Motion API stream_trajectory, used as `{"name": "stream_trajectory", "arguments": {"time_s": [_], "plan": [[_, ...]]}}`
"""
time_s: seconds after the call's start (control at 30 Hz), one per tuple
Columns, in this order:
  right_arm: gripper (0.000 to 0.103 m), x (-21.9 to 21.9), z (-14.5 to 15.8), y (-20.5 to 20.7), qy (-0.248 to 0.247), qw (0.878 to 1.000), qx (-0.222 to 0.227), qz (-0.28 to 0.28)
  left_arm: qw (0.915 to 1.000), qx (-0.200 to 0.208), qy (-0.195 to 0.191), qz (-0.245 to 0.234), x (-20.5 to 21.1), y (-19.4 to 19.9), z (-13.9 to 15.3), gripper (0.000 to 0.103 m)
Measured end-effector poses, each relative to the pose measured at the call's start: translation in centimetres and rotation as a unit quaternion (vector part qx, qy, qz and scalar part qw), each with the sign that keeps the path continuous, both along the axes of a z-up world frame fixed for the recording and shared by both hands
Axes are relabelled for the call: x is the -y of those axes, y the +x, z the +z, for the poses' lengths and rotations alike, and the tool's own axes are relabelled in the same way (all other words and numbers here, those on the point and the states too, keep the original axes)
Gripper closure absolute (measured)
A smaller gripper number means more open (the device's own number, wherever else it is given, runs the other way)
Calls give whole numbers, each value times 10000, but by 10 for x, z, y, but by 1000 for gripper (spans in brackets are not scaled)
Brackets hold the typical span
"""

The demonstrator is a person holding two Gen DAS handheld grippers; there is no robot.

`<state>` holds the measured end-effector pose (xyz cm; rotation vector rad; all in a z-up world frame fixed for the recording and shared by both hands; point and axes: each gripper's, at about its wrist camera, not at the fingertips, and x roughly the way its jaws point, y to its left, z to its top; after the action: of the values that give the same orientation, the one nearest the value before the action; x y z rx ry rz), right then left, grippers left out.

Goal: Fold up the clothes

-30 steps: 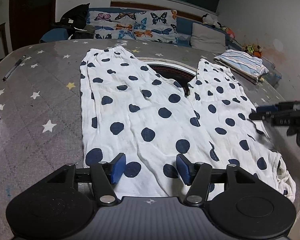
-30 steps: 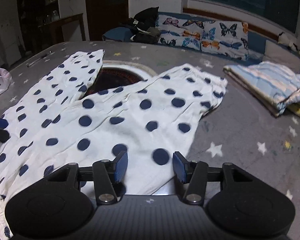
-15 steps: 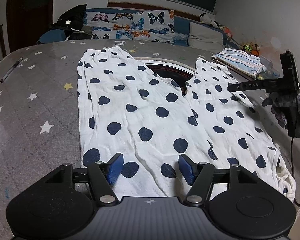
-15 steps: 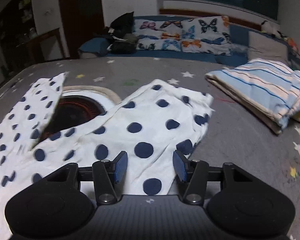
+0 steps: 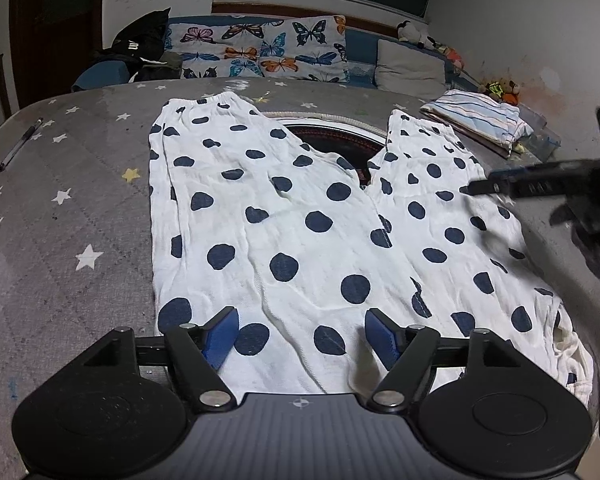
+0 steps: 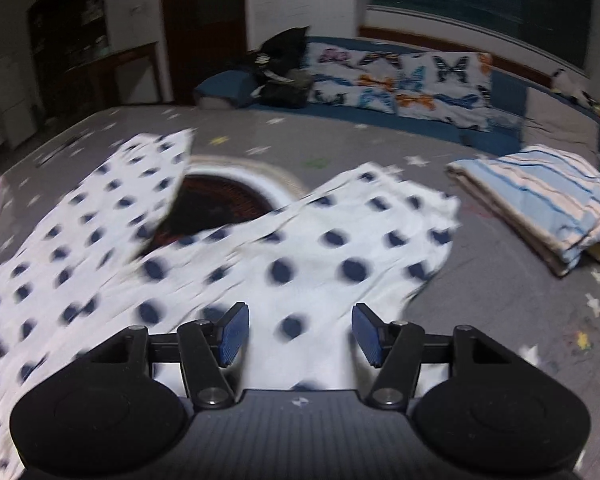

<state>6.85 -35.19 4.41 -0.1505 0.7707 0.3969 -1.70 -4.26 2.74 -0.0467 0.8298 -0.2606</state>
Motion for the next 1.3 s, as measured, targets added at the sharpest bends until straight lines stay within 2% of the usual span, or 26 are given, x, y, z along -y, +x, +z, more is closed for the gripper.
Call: {"name": "stream_trajectory", "arguments": {"time_s": [0.13, 0.23, 0.47, 0.6, 0.8, 1.1, 1.23, 1.3], "plan": [[41, -18, 3, -34, -26, 9991, -20, 412, 10000, -3, 34, 6, 2, 0, 0, 27], [30, -28, 3, -57, 49, 9976, -72, 688, 10000, 12, 59, 3, 4, -2, 0, 24], [27, -48, -7, -106, -197, 9917, -56, 1270, 9997, 90, 210, 15, 7, -7, 2, 22], [26, -49, -10, -123, -396, 9902, 7, 1336, 9994, 185, 291, 11, 9, -16, 7, 22], [20, -49, 1, -139, -269, 9898, 203, 1383, 9972, 418, 596, -153, 16, -42, 11, 22], [19, -55, -9, -157, -464, 9865, 148, 1564, 9933, 621, 909, -343, 20, -80, 4, 22], [18, -55, -1, -162, -451, 9858, 280, 1591, 9864, 807, 1351, -463, 24, -91, -3, 20], [17, -56, -1, -165, -433, 9851, 302, 1638, 9843, 887, 1446, -492, 25, -94, -5, 20]]}}
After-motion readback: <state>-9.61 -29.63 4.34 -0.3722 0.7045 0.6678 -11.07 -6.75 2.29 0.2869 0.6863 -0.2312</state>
